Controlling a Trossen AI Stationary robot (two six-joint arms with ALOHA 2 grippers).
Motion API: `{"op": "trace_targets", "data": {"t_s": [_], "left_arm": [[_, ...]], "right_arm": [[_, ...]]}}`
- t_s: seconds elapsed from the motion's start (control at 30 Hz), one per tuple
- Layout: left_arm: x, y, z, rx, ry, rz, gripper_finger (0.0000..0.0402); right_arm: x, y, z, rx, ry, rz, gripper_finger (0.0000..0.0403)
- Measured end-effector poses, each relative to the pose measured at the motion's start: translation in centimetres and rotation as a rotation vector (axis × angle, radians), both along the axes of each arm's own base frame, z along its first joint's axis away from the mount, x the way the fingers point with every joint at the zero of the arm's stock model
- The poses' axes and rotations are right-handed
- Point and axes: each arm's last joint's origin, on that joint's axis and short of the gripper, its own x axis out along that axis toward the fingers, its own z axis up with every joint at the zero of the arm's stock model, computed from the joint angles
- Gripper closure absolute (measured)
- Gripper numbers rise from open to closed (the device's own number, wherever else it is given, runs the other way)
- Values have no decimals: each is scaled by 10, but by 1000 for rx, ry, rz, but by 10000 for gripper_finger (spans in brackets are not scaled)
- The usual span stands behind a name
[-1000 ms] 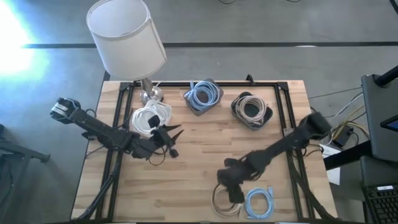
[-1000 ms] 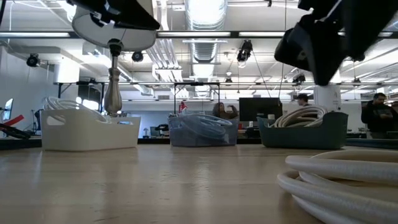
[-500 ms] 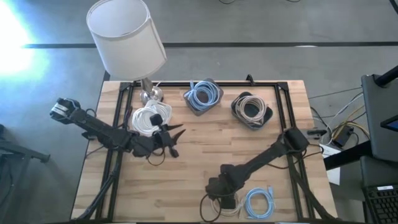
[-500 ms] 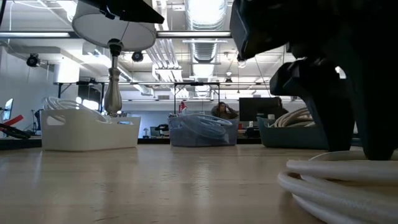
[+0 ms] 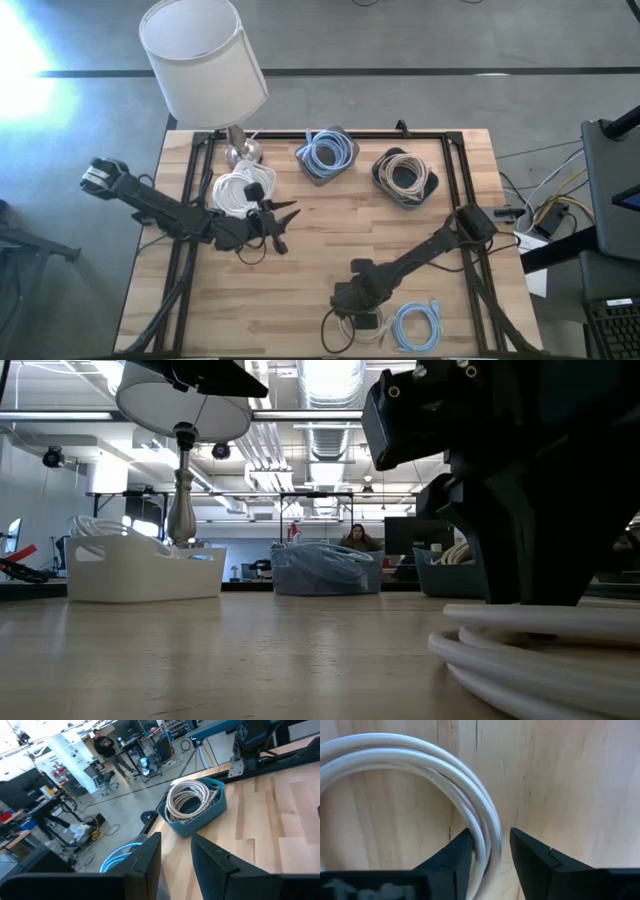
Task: Sort HDMI cables
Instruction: Put the light brown HDMI cable into the green bin
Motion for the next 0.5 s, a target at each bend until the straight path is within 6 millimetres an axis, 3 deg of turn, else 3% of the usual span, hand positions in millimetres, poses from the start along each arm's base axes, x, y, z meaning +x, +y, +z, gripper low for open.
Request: {"op": "trace_targets", "data": {"t_s": [0.3, 0.5], "left_arm": [[0, -1, 0, -38, -18, -17, 291], [0, -1, 0, -78, -41, -12, 291]], "right_arm": [[-1, -2, -4, 11, -2, 136, 342], [-6, -11, 8, -19, 30, 192, 387]]}}
